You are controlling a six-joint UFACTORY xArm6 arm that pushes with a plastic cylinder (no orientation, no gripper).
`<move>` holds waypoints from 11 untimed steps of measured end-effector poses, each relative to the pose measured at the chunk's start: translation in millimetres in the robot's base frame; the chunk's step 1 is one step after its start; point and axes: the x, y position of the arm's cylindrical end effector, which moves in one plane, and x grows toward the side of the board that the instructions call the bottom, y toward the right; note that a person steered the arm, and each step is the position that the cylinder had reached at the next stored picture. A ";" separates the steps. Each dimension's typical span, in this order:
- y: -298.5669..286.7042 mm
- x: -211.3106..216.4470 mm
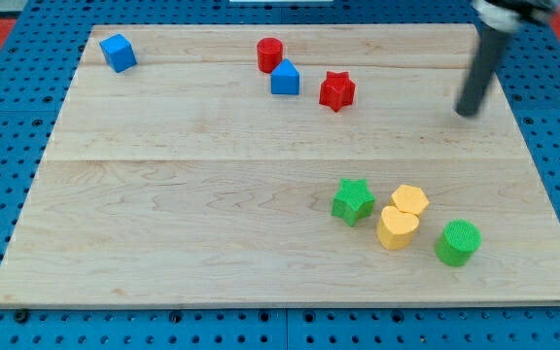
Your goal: Move the yellow hexagon to the bottom right side of the red star
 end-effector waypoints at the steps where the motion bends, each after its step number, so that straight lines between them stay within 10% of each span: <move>1: 10.9 105.8; 3: -102.2 135.2; 8: -230.6 47.9; 11: -108.0 -35.1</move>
